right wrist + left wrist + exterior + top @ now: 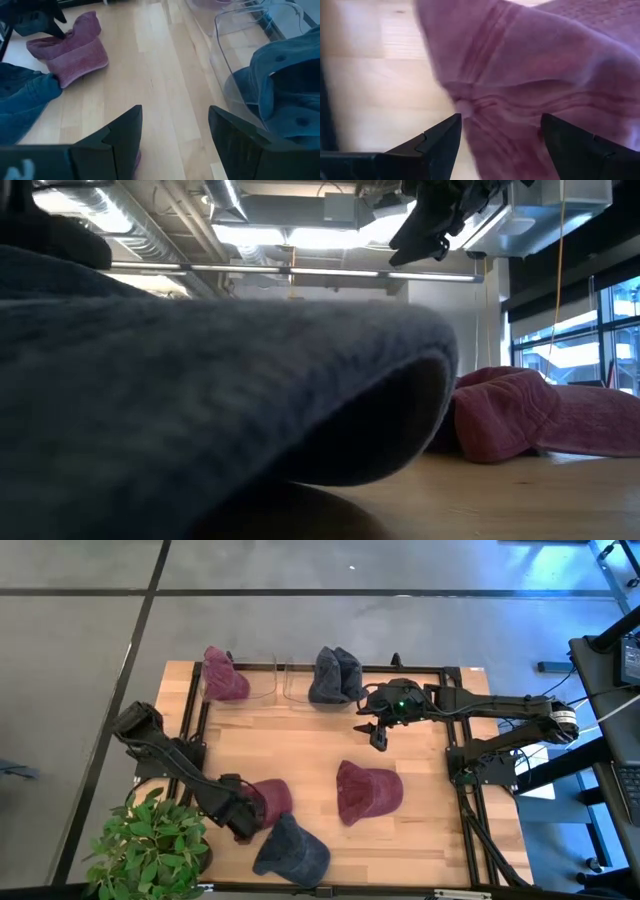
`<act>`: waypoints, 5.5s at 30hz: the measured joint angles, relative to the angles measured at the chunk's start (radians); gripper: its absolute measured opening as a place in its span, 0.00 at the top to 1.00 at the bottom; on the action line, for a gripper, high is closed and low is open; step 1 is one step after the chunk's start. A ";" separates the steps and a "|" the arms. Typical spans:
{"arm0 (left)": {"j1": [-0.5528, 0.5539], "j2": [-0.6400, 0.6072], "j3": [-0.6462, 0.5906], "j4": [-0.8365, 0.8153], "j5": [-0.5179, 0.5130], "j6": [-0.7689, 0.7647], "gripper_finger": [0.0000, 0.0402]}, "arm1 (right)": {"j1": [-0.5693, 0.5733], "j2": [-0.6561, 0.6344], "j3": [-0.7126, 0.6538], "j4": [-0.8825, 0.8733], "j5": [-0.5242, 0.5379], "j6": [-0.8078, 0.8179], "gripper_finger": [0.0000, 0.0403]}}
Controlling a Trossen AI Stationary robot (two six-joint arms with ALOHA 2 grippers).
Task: Pick & Place hat
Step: Put the left dark red cap into the left transparent bin
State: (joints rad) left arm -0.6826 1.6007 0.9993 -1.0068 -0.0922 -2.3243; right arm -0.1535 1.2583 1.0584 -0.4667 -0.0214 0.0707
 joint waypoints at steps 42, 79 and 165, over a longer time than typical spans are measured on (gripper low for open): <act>-0.024 -0.056 -0.262 0.289 -0.003 0.087 0.69 | 0.000 0.000 0.000 -0.001 0.001 0.027 0.44; 0.489 -0.346 0.230 0.270 -0.507 1.202 0.95 | 0.000 0.000 0.000 0.012 0.002 -0.026 0.44; 1.385 -0.099 0.479 -0.415 -0.402 1.873 0.85 | 0.000 0.001 0.000 0.022 0.135 0.049 0.44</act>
State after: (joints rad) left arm 0.7021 1.5018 1.4784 -1.4216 -0.4944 -0.4516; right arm -0.1539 1.2594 1.0582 -0.4450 0.1132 0.1197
